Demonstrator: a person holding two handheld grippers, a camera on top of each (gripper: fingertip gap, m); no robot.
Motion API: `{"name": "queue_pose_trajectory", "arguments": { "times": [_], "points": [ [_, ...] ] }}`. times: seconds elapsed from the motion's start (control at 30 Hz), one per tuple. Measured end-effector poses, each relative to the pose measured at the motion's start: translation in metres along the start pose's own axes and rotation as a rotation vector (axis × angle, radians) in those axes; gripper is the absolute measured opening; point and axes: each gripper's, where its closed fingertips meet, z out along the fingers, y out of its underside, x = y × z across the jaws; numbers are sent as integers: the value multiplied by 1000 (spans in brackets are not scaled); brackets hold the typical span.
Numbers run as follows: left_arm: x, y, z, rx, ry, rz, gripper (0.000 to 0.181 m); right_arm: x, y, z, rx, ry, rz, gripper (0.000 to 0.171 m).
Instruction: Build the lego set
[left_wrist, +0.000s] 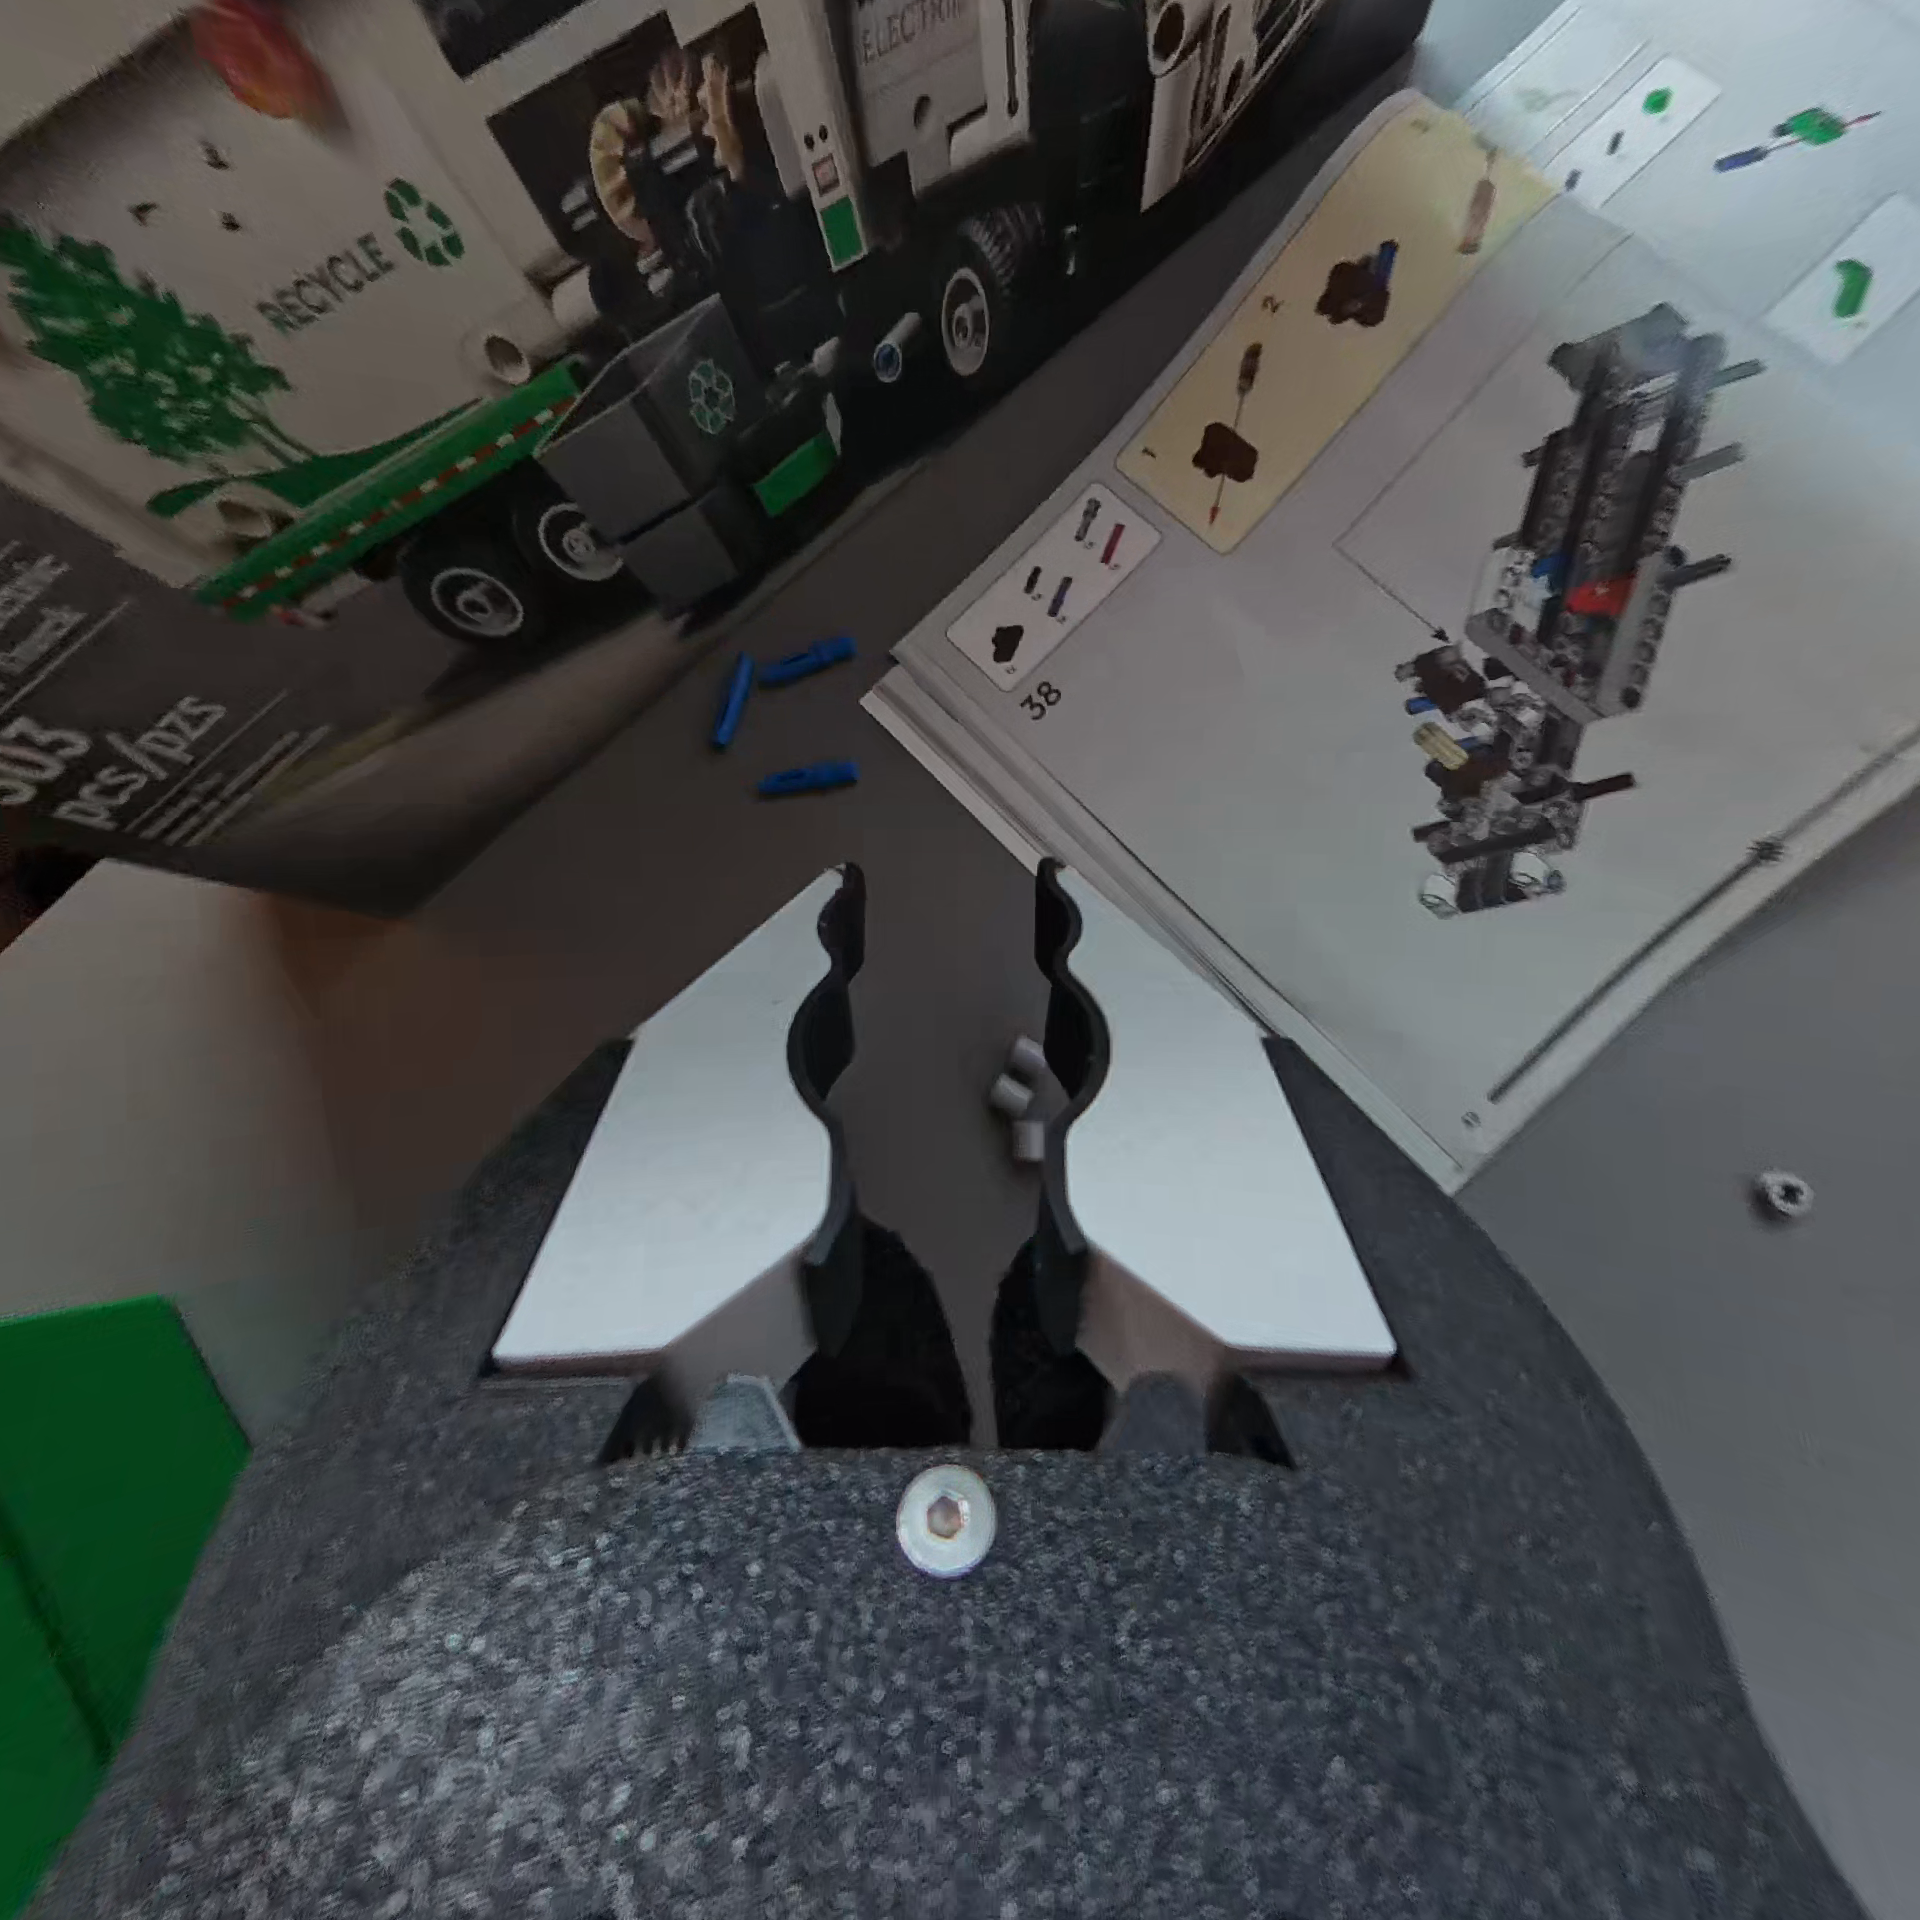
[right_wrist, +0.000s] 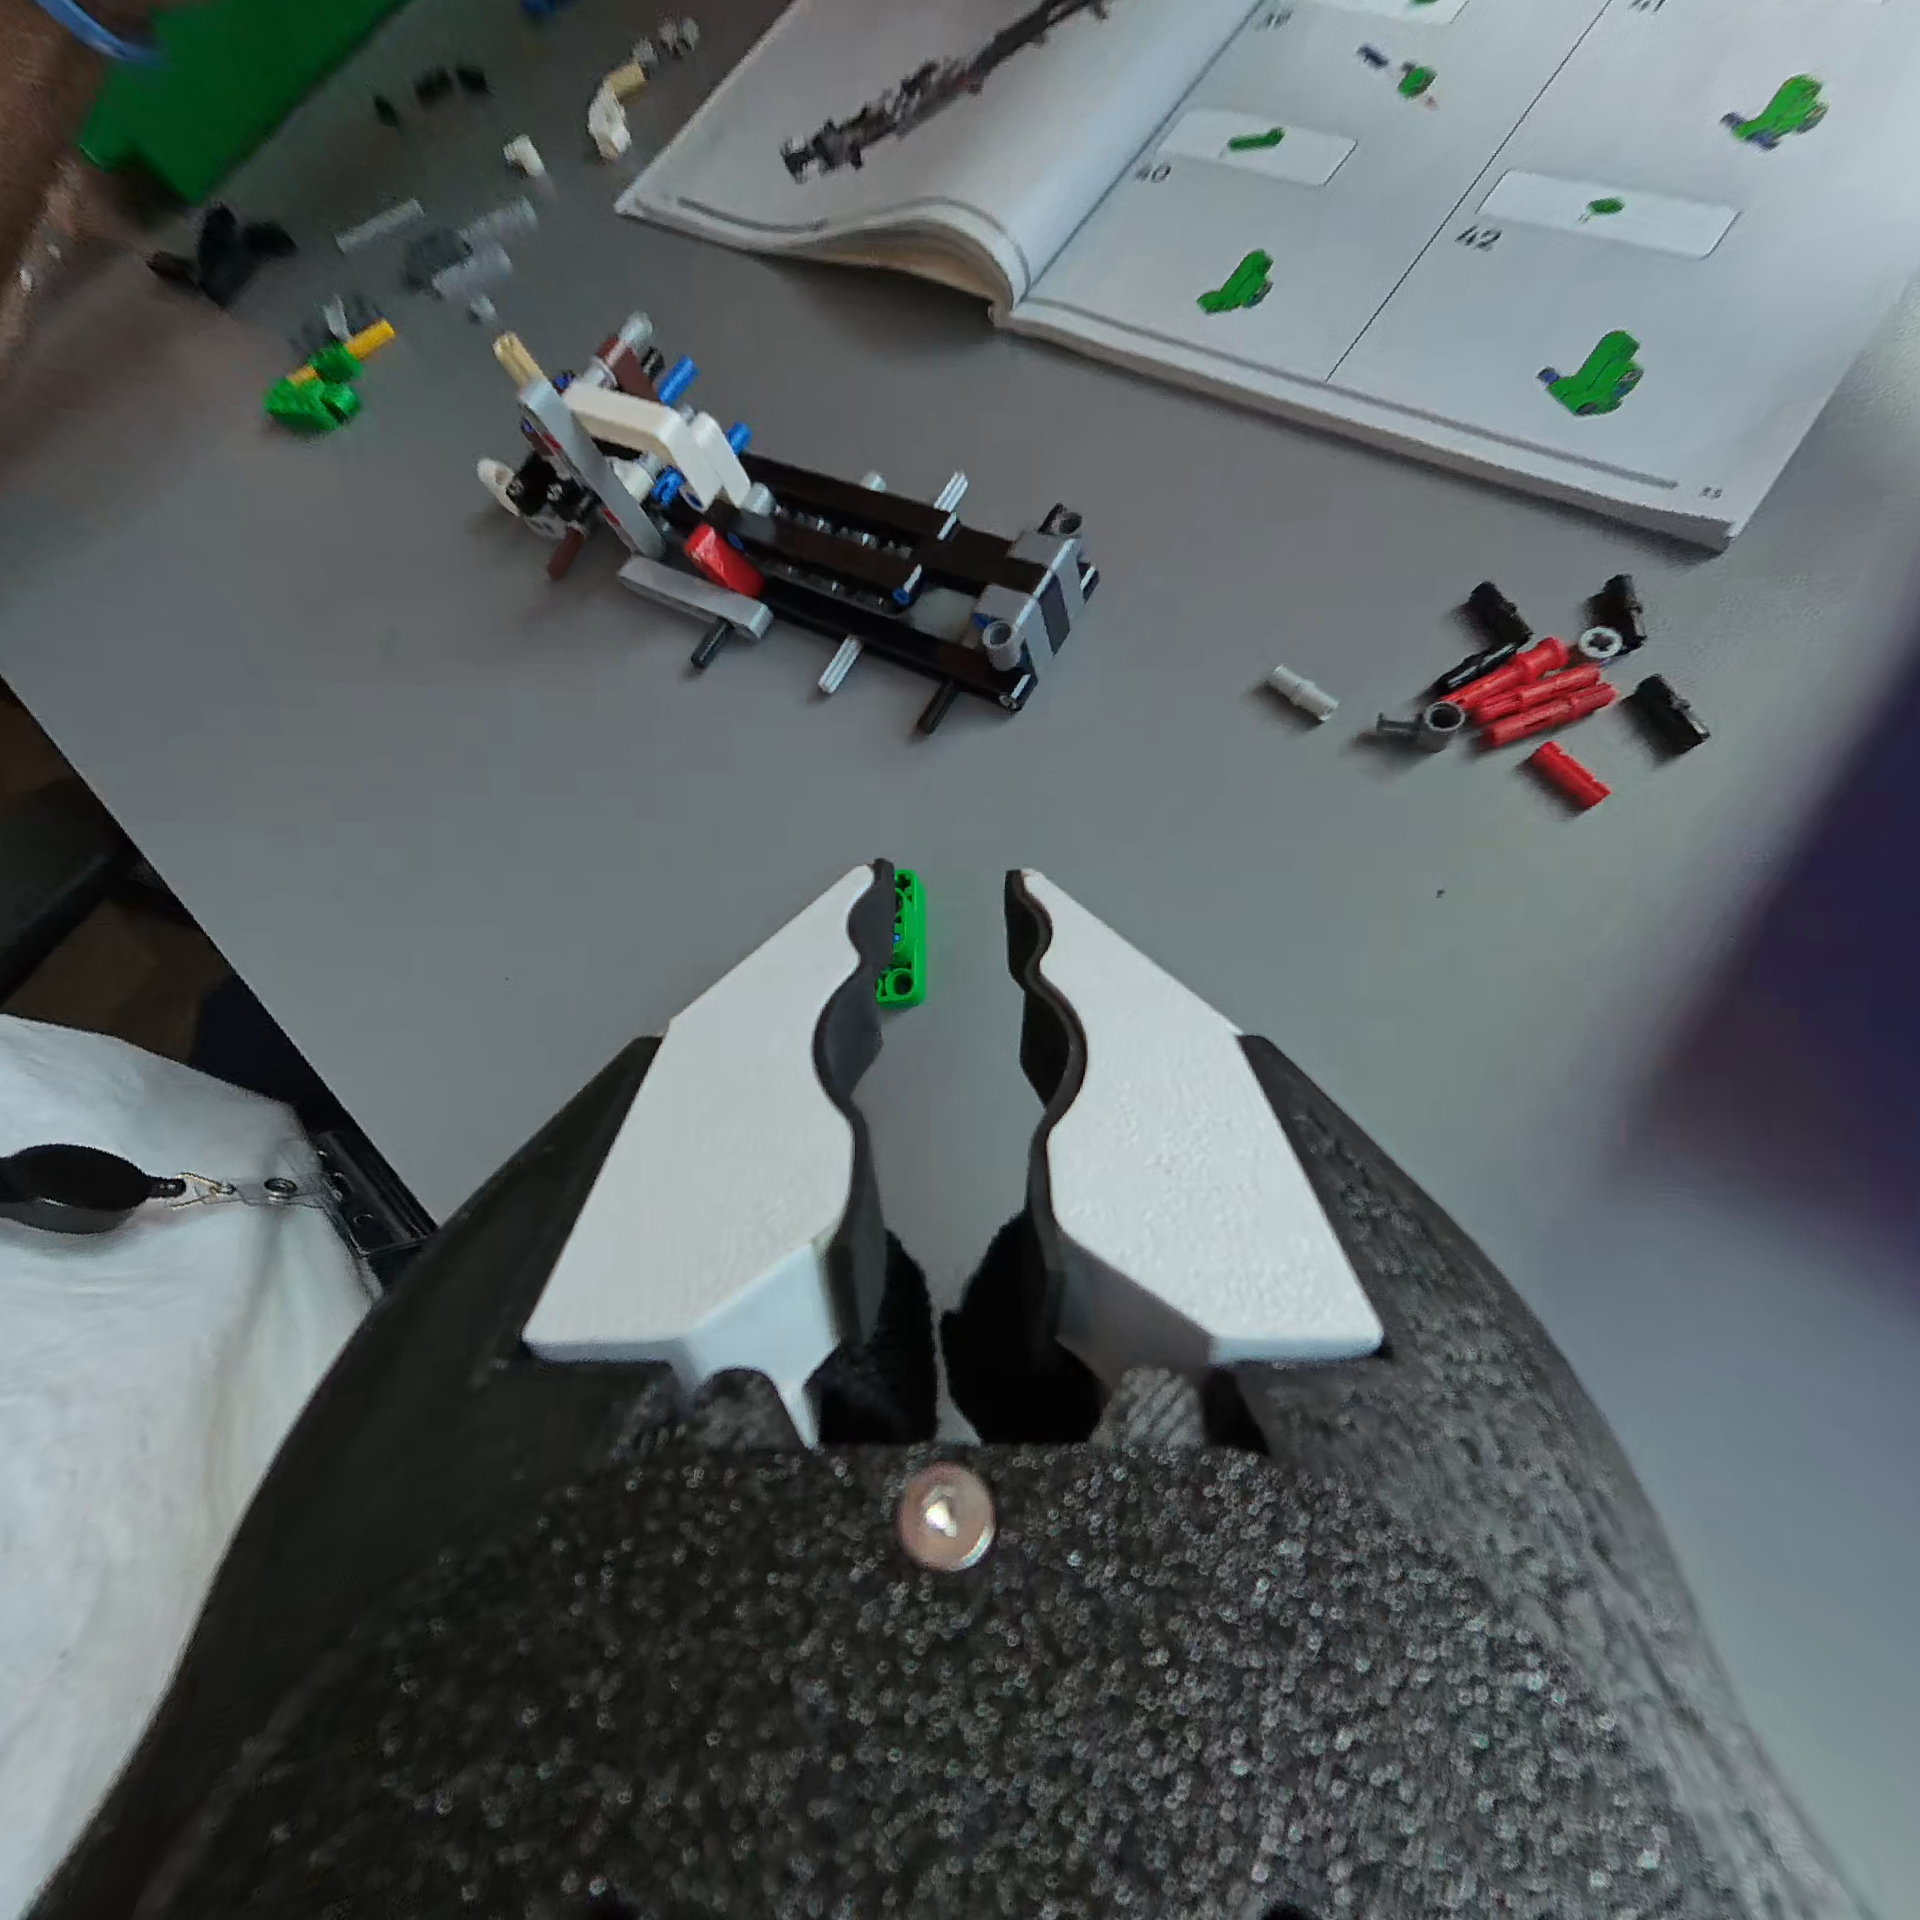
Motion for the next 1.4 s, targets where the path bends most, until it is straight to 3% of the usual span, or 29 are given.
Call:
{"name": "queue_pose_trajectory", "arguments": {
  "times": [0.03,0.17,0.4,0.53,0.8,0.97,1.13,1.27,1.4],
  "points": [
    [-5,0,13,-32,-1,10,35,1,-2,-4,36,-14,11,20],
    [-23,-2,42,-47,-18,-10,38,6,-7,-14,174,-58,5,17],
    [-35,4,53,-11,-18,-56,35,12,-24,-28,357,-168,26,13],
    [-34,2,55,-2,-21,-20,23,11,-31,-35,412,-250,55,13],
    [-21,-6,42,17,-10,21,22,8,-34,-35,418,-314,82,15],
    [43,-49,-23,218,80,101,23,6,-32,-33,397,-313,71,16],
    [126,-66,-78,391,208,169,22,10,-36,-39,442,-324,99,16],
    [185,-69,-105,473,359,172,22,9,-34,-37,423,-323,94,17],
    [228,-67,-107,486,423,178,22,7,-33,-34,405,-326,79,17]
  ]
}}
